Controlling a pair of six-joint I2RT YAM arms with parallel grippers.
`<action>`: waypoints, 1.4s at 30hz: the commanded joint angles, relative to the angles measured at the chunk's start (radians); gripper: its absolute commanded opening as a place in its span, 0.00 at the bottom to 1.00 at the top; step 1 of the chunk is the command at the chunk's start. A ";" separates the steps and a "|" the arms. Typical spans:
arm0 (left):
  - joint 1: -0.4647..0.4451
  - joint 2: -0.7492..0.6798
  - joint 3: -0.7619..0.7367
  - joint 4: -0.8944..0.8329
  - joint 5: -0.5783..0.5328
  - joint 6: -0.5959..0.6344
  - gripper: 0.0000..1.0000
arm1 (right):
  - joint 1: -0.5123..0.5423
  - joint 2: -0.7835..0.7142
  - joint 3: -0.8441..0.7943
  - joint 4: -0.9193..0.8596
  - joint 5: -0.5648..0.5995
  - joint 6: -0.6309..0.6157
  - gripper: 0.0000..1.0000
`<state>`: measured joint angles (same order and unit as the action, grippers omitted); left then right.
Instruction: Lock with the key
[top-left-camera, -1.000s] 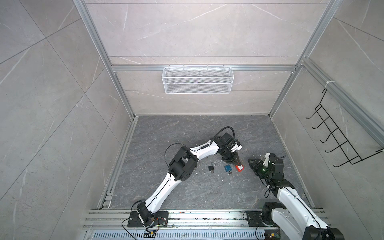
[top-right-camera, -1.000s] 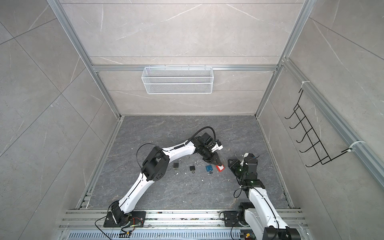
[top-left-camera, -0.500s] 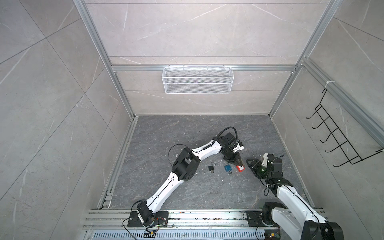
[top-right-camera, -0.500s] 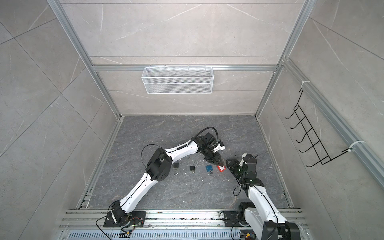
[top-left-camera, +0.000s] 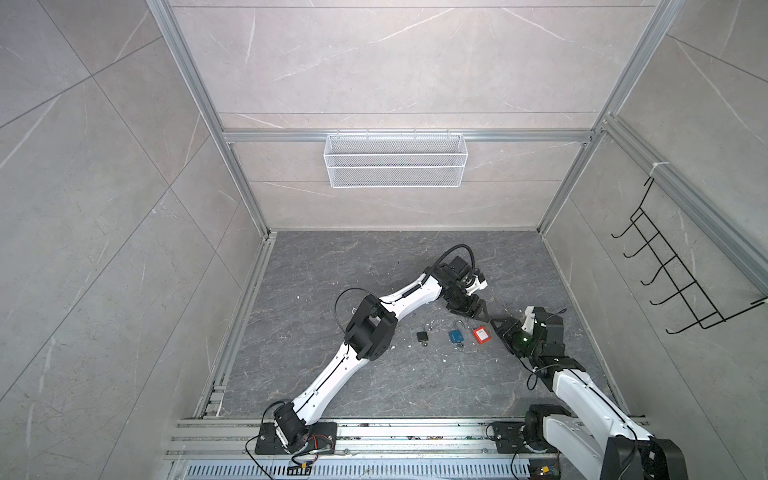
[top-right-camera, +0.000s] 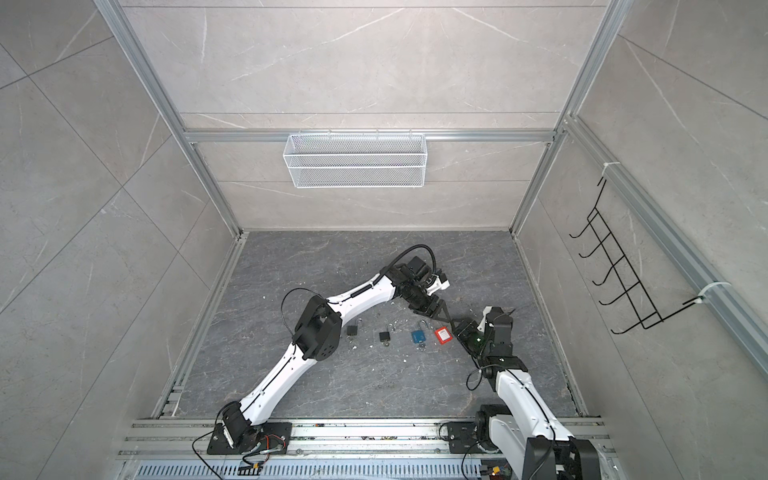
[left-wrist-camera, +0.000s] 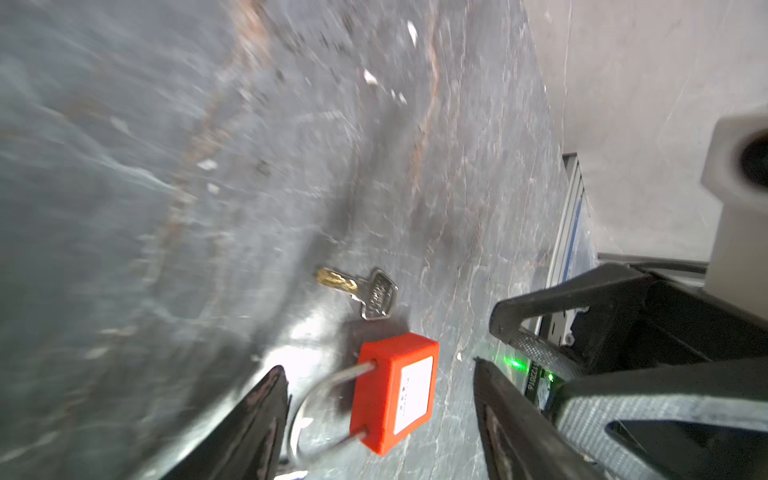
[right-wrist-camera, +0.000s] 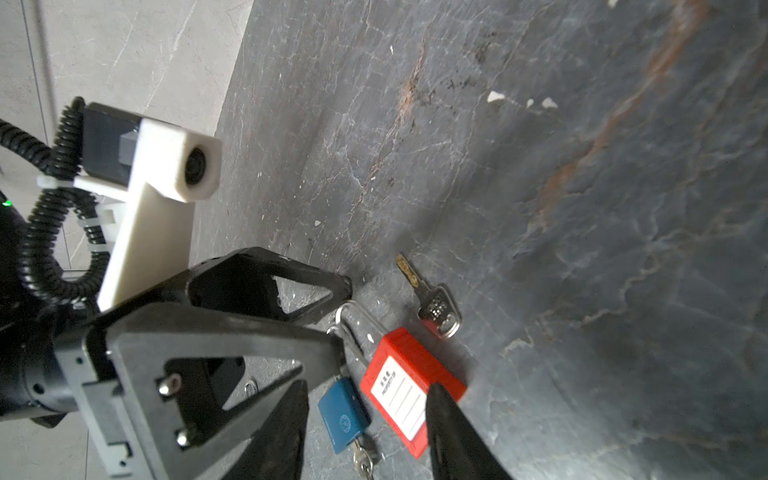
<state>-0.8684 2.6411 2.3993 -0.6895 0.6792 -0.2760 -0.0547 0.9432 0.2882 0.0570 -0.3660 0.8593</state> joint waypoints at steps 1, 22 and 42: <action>0.040 -0.044 0.061 -0.027 -0.041 0.025 0.73 | 0.000 -0.009 0.030 0.016 -0.016 -0.020 0.48; 0.078 -1.062 -1.045 0.538 -0.641 -0.065 0.93 | 0.262 -0.037 0.315 -0.436 0.097 -0.300 0.49; 0.055 -1.364 -1.500 0.552 -0.710 -0.192 0.97 | 0.602 0.268 0.456 -0.505 0.334 -0.327 0.52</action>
<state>-0.8101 1.2945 0.8906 -0.1341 -0.0124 -0.4648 0.5301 1.1828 0.7078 -0.4244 -0.0772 0.5415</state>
